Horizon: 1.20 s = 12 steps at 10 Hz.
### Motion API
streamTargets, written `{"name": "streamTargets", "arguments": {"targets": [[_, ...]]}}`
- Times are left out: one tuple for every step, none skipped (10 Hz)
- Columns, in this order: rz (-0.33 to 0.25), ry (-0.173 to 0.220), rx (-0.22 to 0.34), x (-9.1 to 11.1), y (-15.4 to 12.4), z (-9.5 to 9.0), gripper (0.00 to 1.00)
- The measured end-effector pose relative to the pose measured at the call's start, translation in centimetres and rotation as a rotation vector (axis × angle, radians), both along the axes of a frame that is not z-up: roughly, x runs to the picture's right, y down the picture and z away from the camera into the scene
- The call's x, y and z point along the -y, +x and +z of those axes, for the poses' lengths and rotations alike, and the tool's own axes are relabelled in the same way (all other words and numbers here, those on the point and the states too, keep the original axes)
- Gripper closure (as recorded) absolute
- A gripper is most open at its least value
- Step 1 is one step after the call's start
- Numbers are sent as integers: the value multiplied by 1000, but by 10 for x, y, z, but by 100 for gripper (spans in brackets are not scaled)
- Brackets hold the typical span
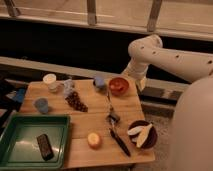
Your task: Place grapes in table surface
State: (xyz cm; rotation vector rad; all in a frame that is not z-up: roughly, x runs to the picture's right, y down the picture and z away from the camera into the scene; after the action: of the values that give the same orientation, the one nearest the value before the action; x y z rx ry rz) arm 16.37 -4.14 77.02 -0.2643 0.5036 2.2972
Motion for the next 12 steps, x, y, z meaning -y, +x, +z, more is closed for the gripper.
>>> {"name": "streamTargets", "arguments": {"targets": [[0,0,0,0,0,0,20],[0,0,0,0,0,0,20],[0,0,0,0,0,0,20],[0,0,0,0,0,0,20],[0,0,0,0,0,0,20],[0,0,0,0,0,0,20],[0,0,0,0,0,0,20],[-3,2,0,1,0,-1,20],[-12,3,6,2,-1,-1,20],[-26,4,20,4,-5,-1,20],[-41,4,41,7,-18,0,20],[-51,6,57,10,-28,1,20]]}}
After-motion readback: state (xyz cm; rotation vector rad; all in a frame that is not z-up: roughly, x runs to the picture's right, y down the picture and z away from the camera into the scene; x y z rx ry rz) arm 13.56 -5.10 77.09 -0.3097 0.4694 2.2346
